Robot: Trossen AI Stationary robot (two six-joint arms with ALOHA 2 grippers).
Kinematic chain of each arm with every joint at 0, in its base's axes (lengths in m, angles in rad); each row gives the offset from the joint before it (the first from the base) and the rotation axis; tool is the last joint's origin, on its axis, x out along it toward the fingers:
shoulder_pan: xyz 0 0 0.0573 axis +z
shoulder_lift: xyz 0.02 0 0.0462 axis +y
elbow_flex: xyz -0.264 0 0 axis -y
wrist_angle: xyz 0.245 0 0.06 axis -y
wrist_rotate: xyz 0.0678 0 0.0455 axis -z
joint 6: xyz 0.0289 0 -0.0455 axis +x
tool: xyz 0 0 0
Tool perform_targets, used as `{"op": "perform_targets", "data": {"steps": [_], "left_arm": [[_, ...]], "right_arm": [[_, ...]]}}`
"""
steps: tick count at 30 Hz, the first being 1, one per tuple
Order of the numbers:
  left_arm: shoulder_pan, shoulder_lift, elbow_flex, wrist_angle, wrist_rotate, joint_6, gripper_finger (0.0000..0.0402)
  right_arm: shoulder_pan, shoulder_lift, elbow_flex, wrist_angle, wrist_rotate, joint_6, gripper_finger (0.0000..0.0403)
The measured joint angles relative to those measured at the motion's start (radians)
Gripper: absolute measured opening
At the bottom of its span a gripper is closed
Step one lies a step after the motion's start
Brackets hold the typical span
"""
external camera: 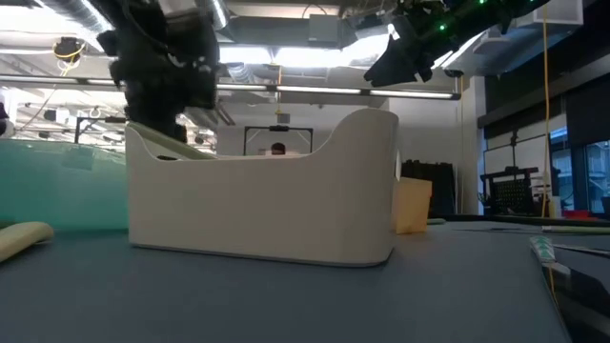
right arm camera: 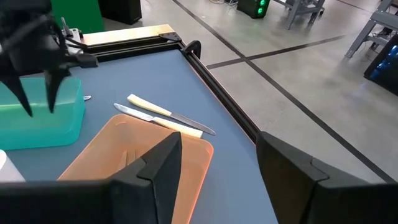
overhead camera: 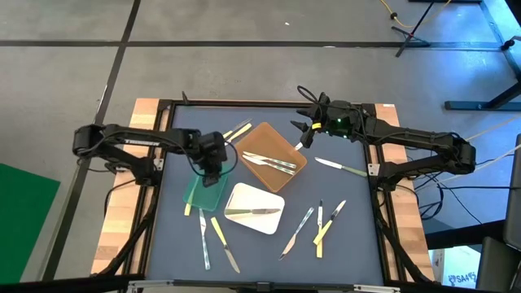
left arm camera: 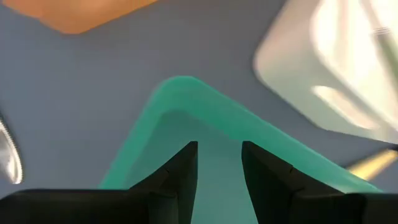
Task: Sort silverware by color (type)
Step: Adjust the green bin, then put the yellow table knife into the green bin
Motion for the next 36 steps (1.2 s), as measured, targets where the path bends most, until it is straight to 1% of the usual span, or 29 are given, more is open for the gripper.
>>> {"op": "perform_targets", "data": {"steps": [5,9,13,17,23,25,30,33,36], "left_arm": [[0.0,0.087,0.0,0.069,-0.06,0.002,0.0119],[0.0,0.127,0.0,0.146,-0.064,0.004,0.0119],[0.0,0.138,0.0,0.209,-0.073,0.004,0.0119],[0.002,0.138,0.0,0.263,-0.118,0.004,0.0119],[0.043,0.138,0.0,0.322,-0.167,0.005,0.0119],[0.062,0.133,0.006,0.307,-0.16,0.005,0.0119],[0.106,0.093,0.061,0.242,-0.096,0.03,0.0119],[0.132,0.062,0.091,0.217,-0.12,0.058,0.0119],[0.166,0.04,0.121,0.203,-0.198,0.075,0.0119]], "right_arm": [[0.0,0.0,0.0,0.0,0.0,0.0,0.0195],[0.0,0.0,0.0,0.001,0.0,0.0,0.0195],[0.0,0.0,0.0,0.001,0.0,0.0,0.0195],[0.0,0.0,0.0,0.001,0.0,0.0,0.0195],[0.0,0.0,0.0,0.001,-0.001,0.0,0.0195],[0.0,0.0,0.0,0.001,0.0,0.0,0.0195],[0.0,0.0,0.0,0.001,-0.001,0.0,0.0195],[0.0,0.0,0.0,0.001,-0.001,0.0,0.0195],[0.0,0.0,0.0,0.001,-0.001,0.0,0.0195]]}}
